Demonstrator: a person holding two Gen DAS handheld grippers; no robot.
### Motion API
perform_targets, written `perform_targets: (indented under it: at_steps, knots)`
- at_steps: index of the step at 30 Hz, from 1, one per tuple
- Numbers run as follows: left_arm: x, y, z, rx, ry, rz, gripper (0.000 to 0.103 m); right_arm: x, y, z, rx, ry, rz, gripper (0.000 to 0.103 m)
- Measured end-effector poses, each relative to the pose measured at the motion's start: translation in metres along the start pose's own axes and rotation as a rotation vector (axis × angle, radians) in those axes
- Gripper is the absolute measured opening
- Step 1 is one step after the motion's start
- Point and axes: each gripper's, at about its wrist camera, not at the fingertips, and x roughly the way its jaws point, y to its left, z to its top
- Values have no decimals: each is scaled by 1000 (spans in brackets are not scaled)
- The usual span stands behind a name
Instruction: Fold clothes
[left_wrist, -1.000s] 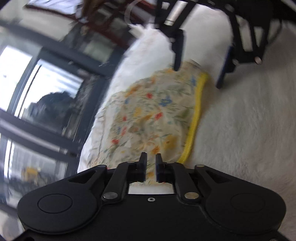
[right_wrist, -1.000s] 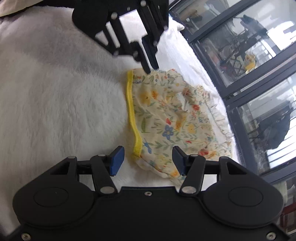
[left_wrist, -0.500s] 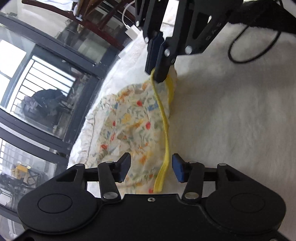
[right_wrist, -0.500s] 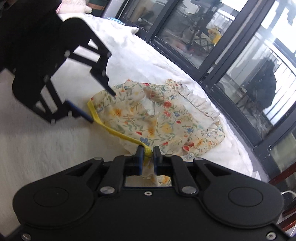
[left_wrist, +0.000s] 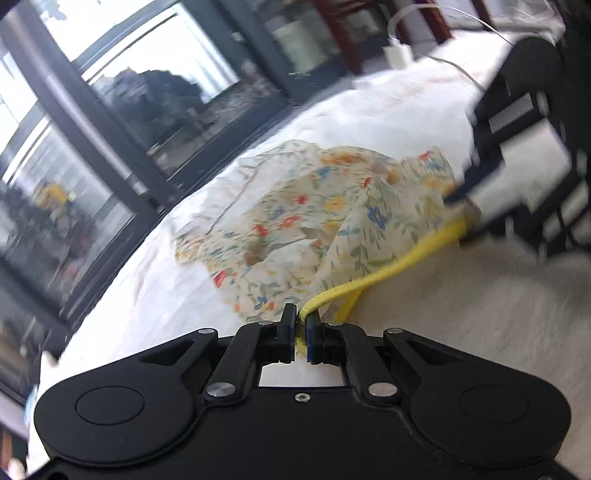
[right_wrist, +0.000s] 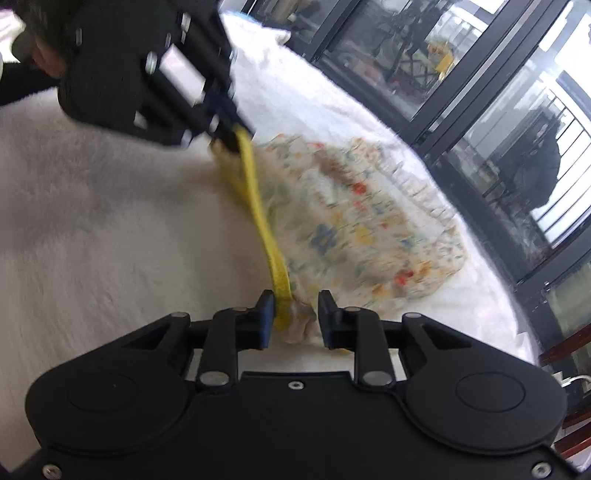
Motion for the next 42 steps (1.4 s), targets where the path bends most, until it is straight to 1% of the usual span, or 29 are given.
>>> perform_targets:
  at_steps: [1,4,5,6,7,11,14,17,18,19,20,22,23,24,25,26,27,29,32,35,37,38,39,40,41,42]
  knots:
    - [-1,3,0,-11,5,7,6,3,2,1,-5,5,-2,29]
    - [-3,15,-5,-74,74,22,6,6,0,2,-25,7,-21,25]
    - [-5,16,-6,-86,91,20,6,7,-1,2,-32,9,-31,13]
    - [-6,18,-7,-98,109,19,6,5,-4,2,-34,11,-42,10]
    - [-8,17,-6,-96,113,18,6,4,-6,2,-36,11,-48,10]
    - [-26,9,-3,-18,102,18,6,-10,-16,3,-23,-3,-62,7]
    - [-38,8,4,7,107,-3,6,-26,-24,10,-26,-1,-56,7]
    - [-52,9,13,34,98,-30,6,-51,-36,18,-2,-8,-49,7]
    - [-53,9,14,42,100,-41,6,-63,-42,22,8,-13,-41,7]
    - [-53,9,13,47,103,-50,6,-66,-44,22,10,-9,-39,7]
    - [-53,10,13,52,106,-58,6,-65,-45,20,14,10,-25,7]
    - [-53,10,13,63,112,-76,6,-51,-41,4,25,115,62,7]
    - [-53,10,12,68,115,-84,7,-44,-39,-2,26,159,96,10]
    - [-53,10,12,73,118,-93,10,-40,-35,-6,6,187,111,14]
    - [-53,10,12,78,121,-102,15,-35,-24,-15,-49,231,138,16]
    - [-53,10,12,84,124,-110,26,-33,-15,-22,-93,259,159,20]
    - [-53,10,11,89,127,-119,37,-37,-14,-22,-100,243,162,26]
    - [-53,10,11,99,133,-137,45,-41,-21,-19,-62,215,161,31]
    - [-53,10,10,115,142,-163,51,-42,-36,-10,14,162,140,34]
    - [-52,11,9,131,151,-189,53,-34,-45,2,58,133,120,34]
    - [-49,17,10,110,143,-157,53,-26,-43,11,53,105,156,34]
    - [-51,12,7,195,112,-107,53,-23,-37,13,18,92,178,34]
    - [-56,3,0,316,64,-67,53,-20,-31,14,-17,80,201,34]
    - [-60,-6,-9,455,11,-36,53,-18,-23,15,-78,65,213,34]
    - [-60,-7,-13,533,-16,-20,53,-17,-9,13,-216,45,198,34]
    - [-62,-13,-26,688,-65,4,53,-16,2,11,-339,25,183,34]
